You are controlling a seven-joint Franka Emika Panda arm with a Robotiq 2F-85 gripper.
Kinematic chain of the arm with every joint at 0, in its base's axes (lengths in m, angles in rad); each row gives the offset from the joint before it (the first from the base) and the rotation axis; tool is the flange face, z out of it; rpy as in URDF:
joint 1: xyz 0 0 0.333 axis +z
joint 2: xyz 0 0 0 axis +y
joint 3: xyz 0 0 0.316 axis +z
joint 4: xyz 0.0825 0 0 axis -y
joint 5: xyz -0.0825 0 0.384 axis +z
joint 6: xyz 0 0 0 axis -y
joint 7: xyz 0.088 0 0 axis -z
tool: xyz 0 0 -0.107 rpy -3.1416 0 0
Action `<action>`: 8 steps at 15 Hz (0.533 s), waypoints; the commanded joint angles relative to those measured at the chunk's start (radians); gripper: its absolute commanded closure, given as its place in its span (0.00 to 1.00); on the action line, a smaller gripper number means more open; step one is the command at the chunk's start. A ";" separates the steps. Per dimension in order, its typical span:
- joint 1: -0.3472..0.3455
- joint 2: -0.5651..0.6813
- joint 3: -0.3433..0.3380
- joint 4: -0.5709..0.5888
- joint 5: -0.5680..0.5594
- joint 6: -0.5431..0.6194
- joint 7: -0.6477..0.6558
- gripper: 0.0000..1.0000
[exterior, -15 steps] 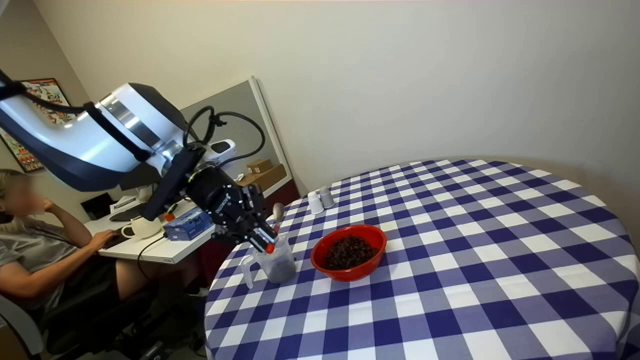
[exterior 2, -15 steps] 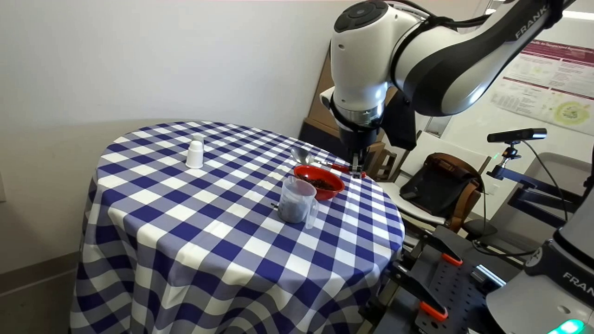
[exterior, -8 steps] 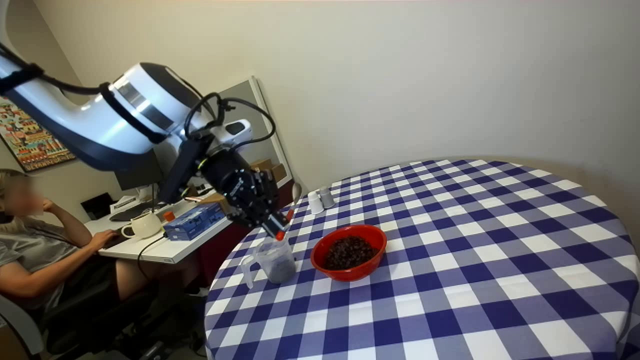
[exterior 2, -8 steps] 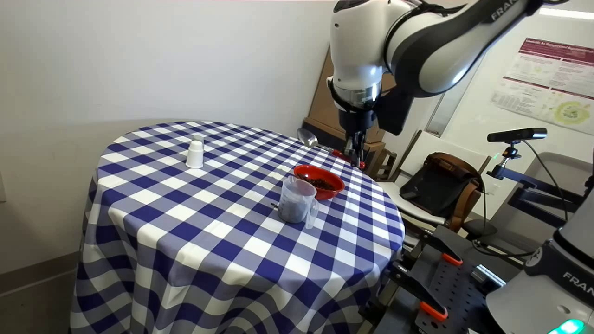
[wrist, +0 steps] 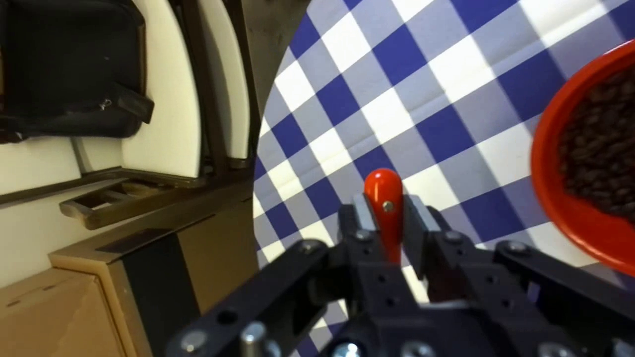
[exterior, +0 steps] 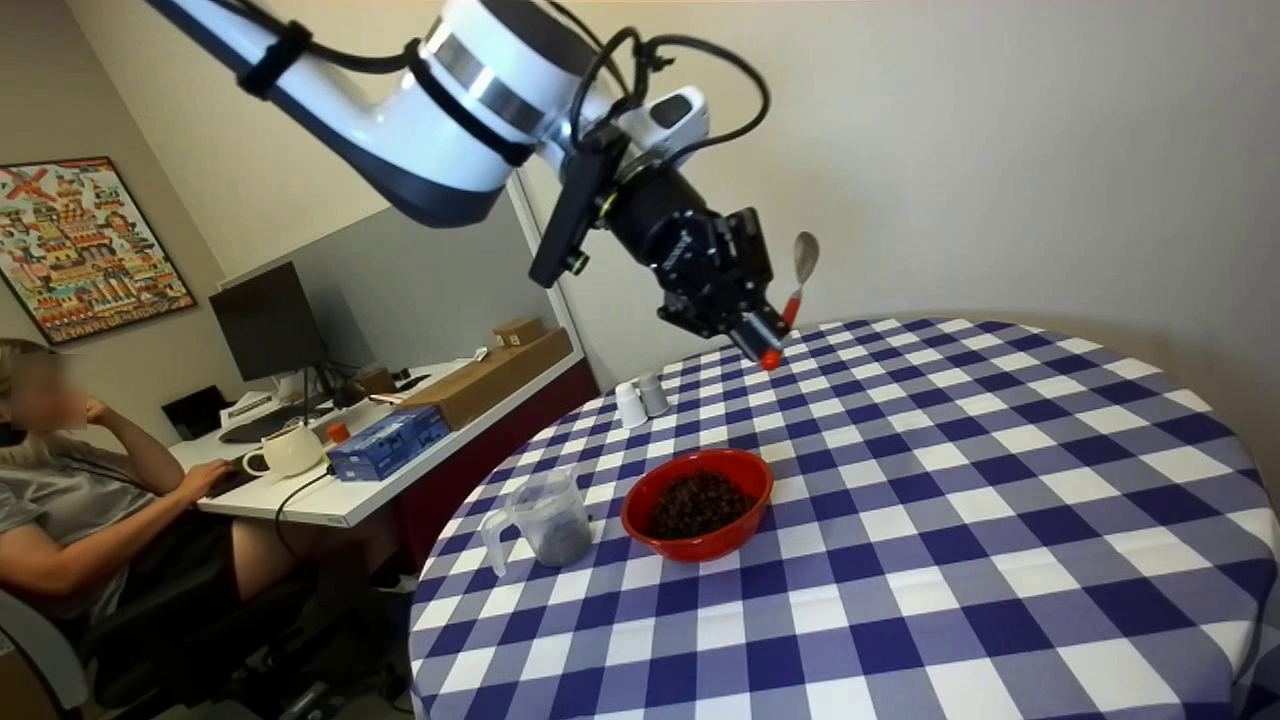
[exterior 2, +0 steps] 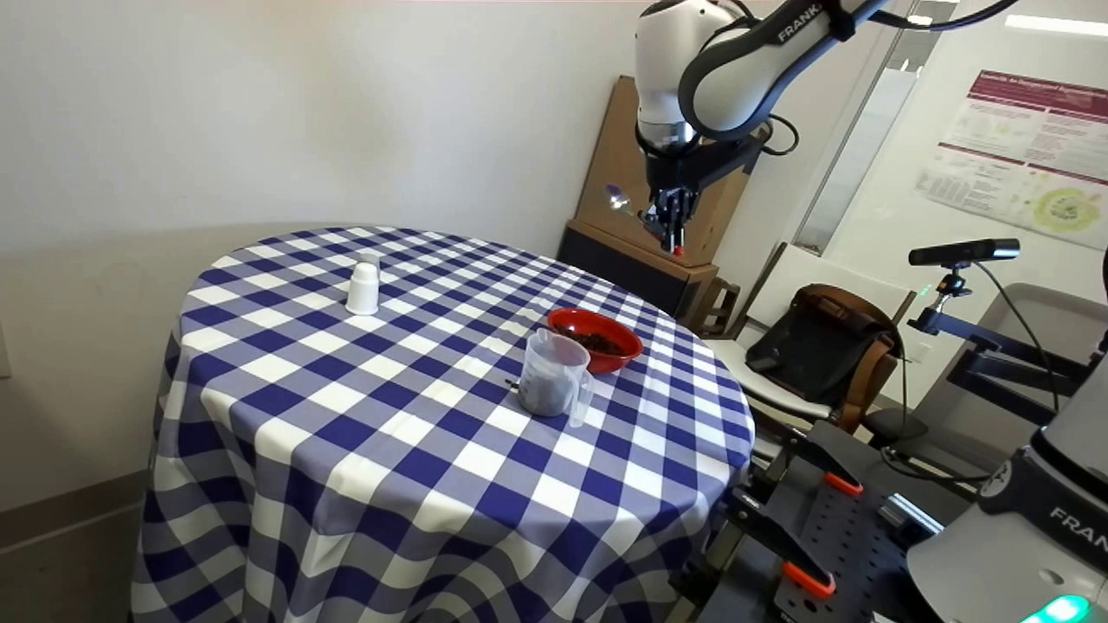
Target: Pick up the spoon, take one spoon of objects from the red bowl and put it in the measuring cup
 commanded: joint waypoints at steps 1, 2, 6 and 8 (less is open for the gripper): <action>-0.029 0.156 -0.048 0.124 0.043 -0.032 -0.021 0.95; -0.036 0.182 -0.059 0.125 0.050 -0.033 -0.023 0.95; -0.063 0.259 -0.070 0.079 0.131 -0.027 -0.102 0.95; -0.074 0.291 -0.069 0.062 0.180 -0.023 -0.158 0.95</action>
